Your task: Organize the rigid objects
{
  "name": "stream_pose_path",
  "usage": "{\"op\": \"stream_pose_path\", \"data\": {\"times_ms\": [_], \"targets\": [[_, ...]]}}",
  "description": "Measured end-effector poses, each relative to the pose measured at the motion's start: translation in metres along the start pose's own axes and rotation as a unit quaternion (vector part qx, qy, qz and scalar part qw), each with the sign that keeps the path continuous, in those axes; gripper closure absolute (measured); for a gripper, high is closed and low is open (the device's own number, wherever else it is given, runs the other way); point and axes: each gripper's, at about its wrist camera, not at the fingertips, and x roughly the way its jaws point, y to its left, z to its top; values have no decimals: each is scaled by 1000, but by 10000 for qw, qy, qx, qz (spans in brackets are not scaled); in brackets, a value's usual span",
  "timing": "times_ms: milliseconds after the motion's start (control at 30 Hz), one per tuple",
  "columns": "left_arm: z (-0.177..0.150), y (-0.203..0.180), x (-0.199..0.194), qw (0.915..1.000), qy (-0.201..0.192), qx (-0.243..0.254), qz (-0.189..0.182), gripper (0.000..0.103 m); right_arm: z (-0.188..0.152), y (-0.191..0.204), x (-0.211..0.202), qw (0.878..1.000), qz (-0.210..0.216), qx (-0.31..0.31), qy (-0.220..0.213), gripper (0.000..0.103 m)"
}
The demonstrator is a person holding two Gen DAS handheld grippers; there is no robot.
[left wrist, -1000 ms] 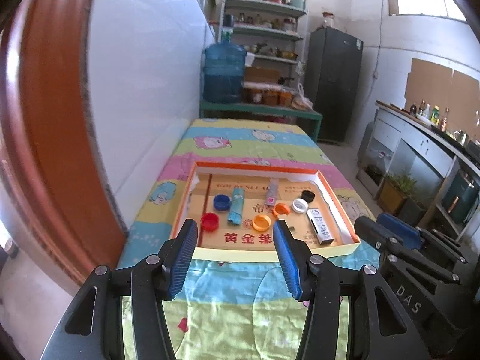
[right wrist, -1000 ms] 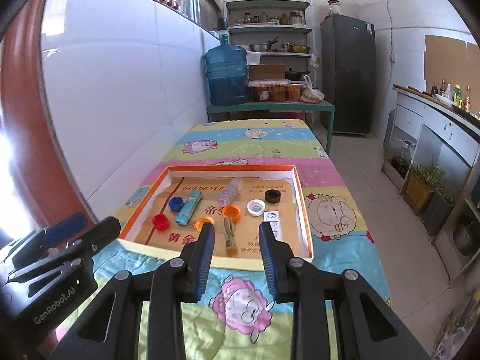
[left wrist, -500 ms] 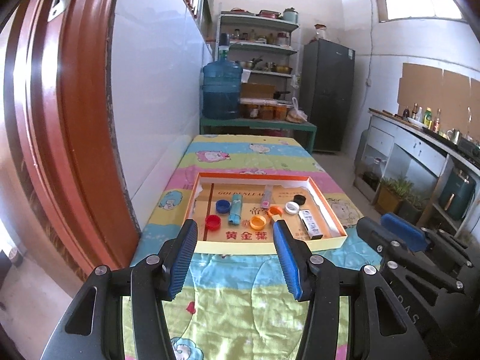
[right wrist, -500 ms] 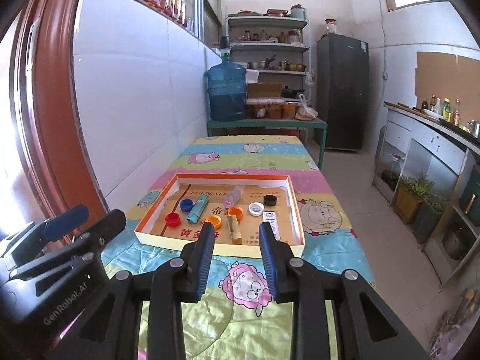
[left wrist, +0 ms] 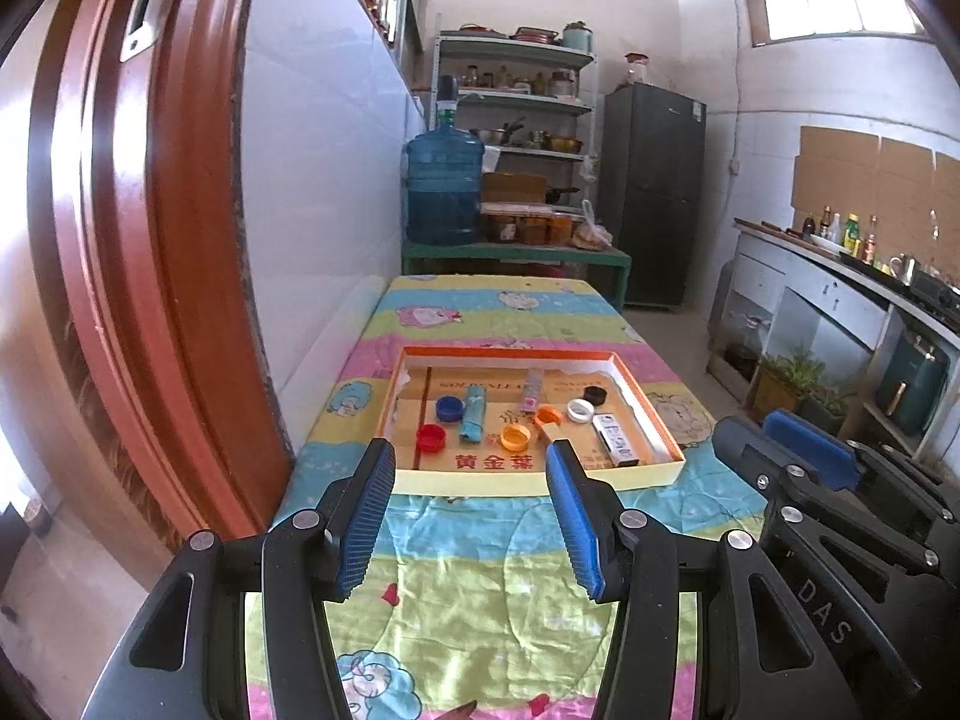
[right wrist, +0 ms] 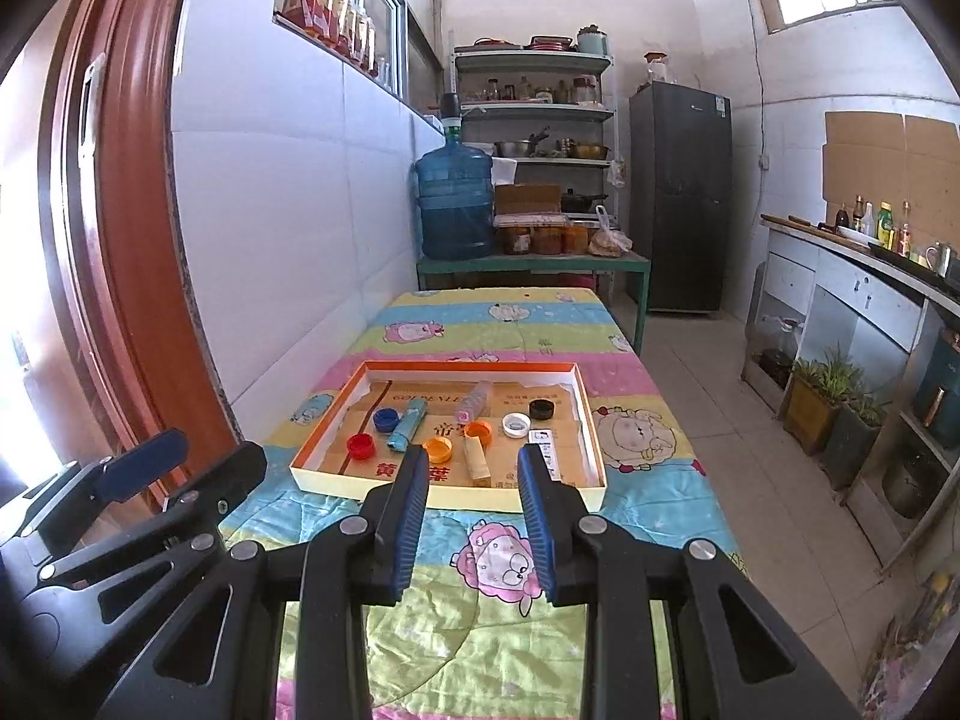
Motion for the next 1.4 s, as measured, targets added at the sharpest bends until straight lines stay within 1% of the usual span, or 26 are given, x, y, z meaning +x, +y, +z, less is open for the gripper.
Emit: {"op": "stream_pose_path", "data": {"times_ms": [167, 467, 1400], "targets": [[1, 3, -2, 10000, -31, -9, 81, 49, -1, 2, -2, 10000, 14, -17, -14, 73], [2, 6, -3, 9999, -66, 6, 118, 49, -1, 3, -2, 10000, 9, -30, -36, 73], [2, 6, -6, 9999, -73, 1, 128, 49, -2, 5, -3, 10000, 27, -36, 4, 73]]}}
